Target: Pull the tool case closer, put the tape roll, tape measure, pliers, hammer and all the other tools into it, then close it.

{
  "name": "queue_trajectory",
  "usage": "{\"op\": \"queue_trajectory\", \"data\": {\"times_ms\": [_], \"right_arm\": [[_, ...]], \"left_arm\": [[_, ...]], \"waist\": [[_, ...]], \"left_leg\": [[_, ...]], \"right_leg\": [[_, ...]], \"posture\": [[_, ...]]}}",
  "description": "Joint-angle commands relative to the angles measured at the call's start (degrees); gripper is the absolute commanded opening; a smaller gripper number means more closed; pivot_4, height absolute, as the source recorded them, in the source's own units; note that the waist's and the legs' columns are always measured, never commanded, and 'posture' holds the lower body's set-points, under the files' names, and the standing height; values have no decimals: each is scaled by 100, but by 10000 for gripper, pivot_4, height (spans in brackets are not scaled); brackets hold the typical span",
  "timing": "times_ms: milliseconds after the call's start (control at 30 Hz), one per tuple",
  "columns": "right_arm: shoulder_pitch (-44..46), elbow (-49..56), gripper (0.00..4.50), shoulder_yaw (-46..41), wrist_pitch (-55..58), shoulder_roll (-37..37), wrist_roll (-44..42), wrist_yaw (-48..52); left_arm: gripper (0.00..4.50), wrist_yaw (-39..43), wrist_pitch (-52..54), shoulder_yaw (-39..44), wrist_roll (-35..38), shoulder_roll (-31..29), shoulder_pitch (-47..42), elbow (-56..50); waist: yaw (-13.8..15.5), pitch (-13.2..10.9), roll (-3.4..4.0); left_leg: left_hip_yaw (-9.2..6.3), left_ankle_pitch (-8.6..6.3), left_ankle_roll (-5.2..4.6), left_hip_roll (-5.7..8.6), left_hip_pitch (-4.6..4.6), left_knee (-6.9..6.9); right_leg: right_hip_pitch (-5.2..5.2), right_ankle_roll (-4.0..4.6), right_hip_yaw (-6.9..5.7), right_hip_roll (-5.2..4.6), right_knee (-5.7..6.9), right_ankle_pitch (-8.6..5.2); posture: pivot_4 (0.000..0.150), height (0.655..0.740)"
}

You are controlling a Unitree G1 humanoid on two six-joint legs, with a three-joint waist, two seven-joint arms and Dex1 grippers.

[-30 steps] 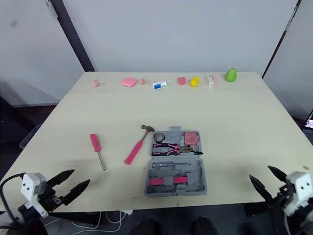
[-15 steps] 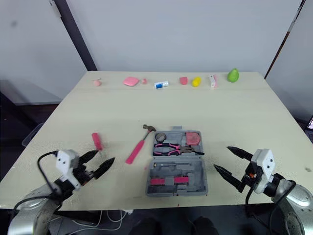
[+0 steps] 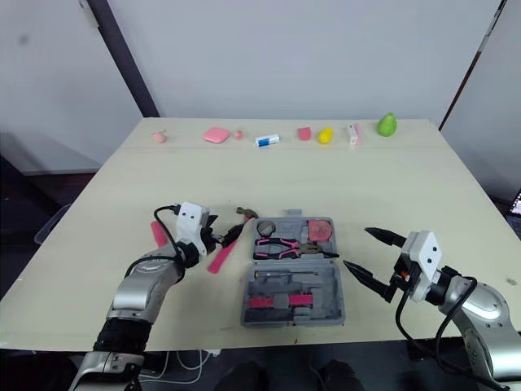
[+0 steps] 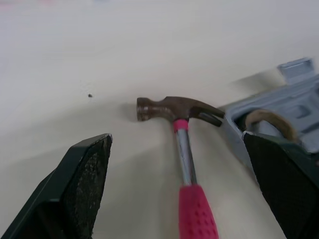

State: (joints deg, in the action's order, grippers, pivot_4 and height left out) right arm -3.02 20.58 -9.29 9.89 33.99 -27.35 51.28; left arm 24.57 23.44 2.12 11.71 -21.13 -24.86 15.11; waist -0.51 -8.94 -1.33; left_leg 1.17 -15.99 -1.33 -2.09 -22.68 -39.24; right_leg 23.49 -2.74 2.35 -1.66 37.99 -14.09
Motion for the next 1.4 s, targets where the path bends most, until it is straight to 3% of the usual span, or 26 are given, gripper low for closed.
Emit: {"op": "queue_trajectory", "data": {"times_ms": [33, 333, 800, 867, 1033, 1167, 1400], "right_arm": [[177, 409, 44429, -30, 210, 100, -164, -123], [350, 1129, 44429, -8, 1278, 318, -686, -404], [408, 1218, 44429, 62, 1479, 320, -683, -538], [396, 1207, 45000, 73, 1447, 323, -663, -529], [339, 1198, 45000, 129, 1368, 285, -598, -555], [339, 1199, 45000, 183, 1366, 251, -576, -575], [423, 1212, 45000, 235, 1433, 254, -599, -568]], "left_arm": [[45000, -71, 110, -84, -201, 27, -392, 451], [45000, 37, 62, -186, -437, 183, -1034, 1585], [45000, 321, -82, -275, -619, 379, -1587, 2608], [39504, 334, -54, -272, -653, 387, -1647, 2735], [16124, 190, -188, -277, -776, 386, -1729, 2913], [1267, 151, -295, -258, -829, 390, -1771, 3026], [373, 165, -306, -211, -809, 297, -1643, 2874]], "waist": [[-18, 0, 0], [-5, -1, -2], [88, 0, -2], [108, 0, -2], [130, 0, -2], [120, 0, -1], [120, 1, -1]], "left_leg": [[0, 0, 0, 0, 0, 0], [-5, 0, 0, 1, -8, 2], [4, 0, 0, 5, -8, -2], [8, 0, 0, 5, -8, -3], [7, 0, 0, 5, -9, -2], [7, 0, 0, 5, -7, -2], [7, 0, 0, 4, -5, -2]], "right_leg": [[0, 0, 0, 0, 0, 0], [2, -1, -4, -1, -1, 0], [0, -2, -8, -1, 1, 1], [0, -2, -8, 0, 1, 1], [0, -2, -8, -1, -2, 1], [0, -2, -8, 0, 1, 1], [0, -2, -7, 3, 4, 1]], "posture": [[1500, 7400], [1500, 7400], [1500, 7400], [1500, 7400], [1500, 7400], [1500, 7400], [1500, 7400]]}}
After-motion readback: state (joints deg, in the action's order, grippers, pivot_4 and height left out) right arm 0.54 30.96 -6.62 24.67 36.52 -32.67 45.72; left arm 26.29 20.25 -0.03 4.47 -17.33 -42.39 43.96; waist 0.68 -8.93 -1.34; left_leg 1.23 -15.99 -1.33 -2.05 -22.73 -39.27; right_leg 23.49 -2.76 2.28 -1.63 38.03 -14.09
